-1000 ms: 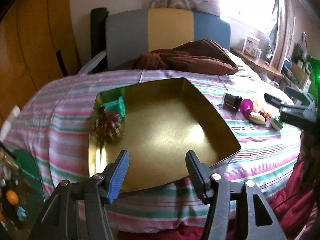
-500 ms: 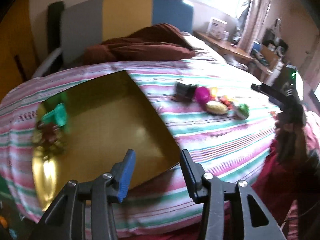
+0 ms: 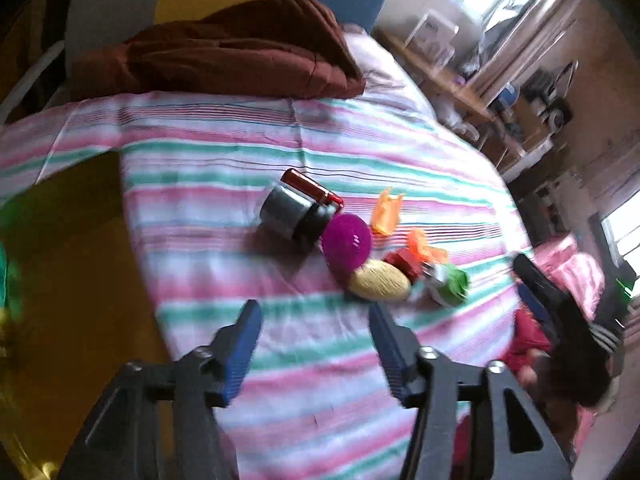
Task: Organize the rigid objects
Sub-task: 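Move both tools back from the tray to the toy pile, then close the left gripper around the clear black-capped jar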
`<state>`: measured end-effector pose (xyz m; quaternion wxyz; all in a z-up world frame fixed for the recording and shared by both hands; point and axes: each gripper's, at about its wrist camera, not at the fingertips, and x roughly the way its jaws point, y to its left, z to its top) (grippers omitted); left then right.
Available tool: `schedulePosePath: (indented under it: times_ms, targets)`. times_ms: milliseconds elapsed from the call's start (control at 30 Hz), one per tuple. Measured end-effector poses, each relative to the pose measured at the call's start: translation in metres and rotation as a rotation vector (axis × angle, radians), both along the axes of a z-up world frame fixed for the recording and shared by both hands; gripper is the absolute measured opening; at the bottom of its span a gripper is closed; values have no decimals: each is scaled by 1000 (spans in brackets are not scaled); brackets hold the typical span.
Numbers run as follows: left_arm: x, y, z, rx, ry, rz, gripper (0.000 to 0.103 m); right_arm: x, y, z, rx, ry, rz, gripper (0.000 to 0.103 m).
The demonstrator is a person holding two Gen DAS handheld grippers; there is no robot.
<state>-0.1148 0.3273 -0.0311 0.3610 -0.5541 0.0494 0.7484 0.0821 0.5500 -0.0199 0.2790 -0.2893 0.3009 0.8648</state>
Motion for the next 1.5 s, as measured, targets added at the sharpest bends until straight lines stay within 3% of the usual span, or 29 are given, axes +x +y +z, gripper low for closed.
schedulePosePath:
  times_ms: [133,300,667,700,733,767,833,1000,1067,1167,1233,1267,1500]
  targets:
    - [-10,42,-6,-116,153,-185,69,2,4,-2,-33,18,-2,103]
    - [-21,65,-25,-219,230,-299,73,5,8,-3,-66,37,-6,103]
    - [-42,85,-54,-199,186,-366,72,9,15,-4,-79,42,-46,103]
    - [-44,86,-57,-185,170,-366,63,10,16,-5,-83,42,-53,103]
    - [-46,86,-59,-171,150,-365,36,11,18,-5,-83,42,-64,103]
    - [-47,85,-61,-167,137,-366,29,12,19,-5,-78,41,-76,103]
    - [-43,80,-60,-143,151,-358,21,16,22,-5,-77,48,-100,103]
    - [-32,66,-55,-123,182,-364,20,22,34,-13,-130,47,-152,102]
    - [-37,62,-50,-134,195,-338,28,24,36,-15,-147,40,-164,102]
    - [-43,61,-44,-135,211,-338,49,26,39,-20,-179,34,-175,102]
    - [-43,66,-41,-135,197,-389,74,26,41,-22,-196,30,-181,102]
    - [-41,68,-40,-137,196,-420,79,27,41,-24,-202,26,-182,102]
    - [-41,93,-44,-216,318,-561,82,24,43,-28,-234,24,-162,102]
